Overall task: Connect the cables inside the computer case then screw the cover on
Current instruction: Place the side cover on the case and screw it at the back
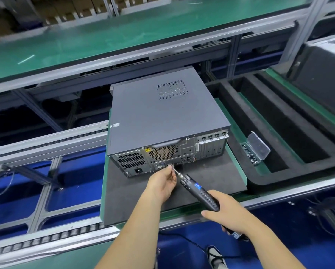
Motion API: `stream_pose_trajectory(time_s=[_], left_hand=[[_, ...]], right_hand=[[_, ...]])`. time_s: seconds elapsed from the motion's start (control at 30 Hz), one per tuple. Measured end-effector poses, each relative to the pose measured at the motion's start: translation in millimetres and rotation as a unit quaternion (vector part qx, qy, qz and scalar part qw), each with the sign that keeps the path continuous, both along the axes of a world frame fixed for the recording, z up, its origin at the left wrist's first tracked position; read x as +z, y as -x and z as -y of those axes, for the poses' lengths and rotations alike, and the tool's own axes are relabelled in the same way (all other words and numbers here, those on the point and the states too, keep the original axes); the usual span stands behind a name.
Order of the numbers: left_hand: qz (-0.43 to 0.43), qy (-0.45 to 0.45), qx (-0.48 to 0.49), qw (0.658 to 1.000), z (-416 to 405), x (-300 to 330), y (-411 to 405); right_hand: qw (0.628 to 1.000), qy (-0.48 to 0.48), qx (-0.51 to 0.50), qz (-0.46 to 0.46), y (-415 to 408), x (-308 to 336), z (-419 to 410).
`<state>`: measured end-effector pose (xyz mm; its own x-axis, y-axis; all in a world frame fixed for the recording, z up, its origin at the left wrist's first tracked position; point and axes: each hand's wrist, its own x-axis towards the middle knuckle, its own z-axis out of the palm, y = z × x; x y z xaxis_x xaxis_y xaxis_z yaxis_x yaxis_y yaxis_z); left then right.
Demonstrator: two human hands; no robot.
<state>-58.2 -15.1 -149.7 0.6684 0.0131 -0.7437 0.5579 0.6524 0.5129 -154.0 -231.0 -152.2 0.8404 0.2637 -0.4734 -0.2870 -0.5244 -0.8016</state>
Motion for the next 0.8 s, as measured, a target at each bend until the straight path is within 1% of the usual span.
stream_pose_trajectory(time_s=[0.13,0.27,0.37,0.43,0.5,0.6,0.63,0.67,0.73,0.8], left_hand=[[0.005,-0.005,-0.019,1.000,-1,3,-1],[0.038,-0.082,-0.080,0.993,-8,5,-4],[0.079,-0.145,-0.125,0.978,-14,6,-6],[0.102,-0.170,-0.156,0.968,-18,7,-8],[0.129,-0.202,-0.198,0.950,-21,10,-12],[0.174,-0.278,-0.282,0.902,-24,19,-22],[0.183,-0.295,-0.300,0.889,-24,23,-25],[0.187,-0.302,-0.306,0.883,-22,27,-27],[0.185,-0.299,-0.295,0.888,-15,35,-29],[0.166,-0.280,-0.264,0.908,-6,42,-30]], right_hand=[[1.000,0.009,-0.002,0.001,2,3,-1],[1.000,0.027,0.005,0.006,2,8,-1],[0.999,0.043,0.006,0.011,4,13,-4],[0.999,0.045,0.002,0.016,7,16,-6],[0.999,0.045,-0.003,0.019,10,20,-7],[0.998,0.053,-0.005,0.025,10,25,-2],[0.998,0.054,-0.005,0.031,10,26,1],[0.998,0.055,-0.008,0.038,10,25,3],[0.996,0.064,-0.016,0.056,10,24,5],[0.995,0.066,-0.026,0.071,8,24,8]])
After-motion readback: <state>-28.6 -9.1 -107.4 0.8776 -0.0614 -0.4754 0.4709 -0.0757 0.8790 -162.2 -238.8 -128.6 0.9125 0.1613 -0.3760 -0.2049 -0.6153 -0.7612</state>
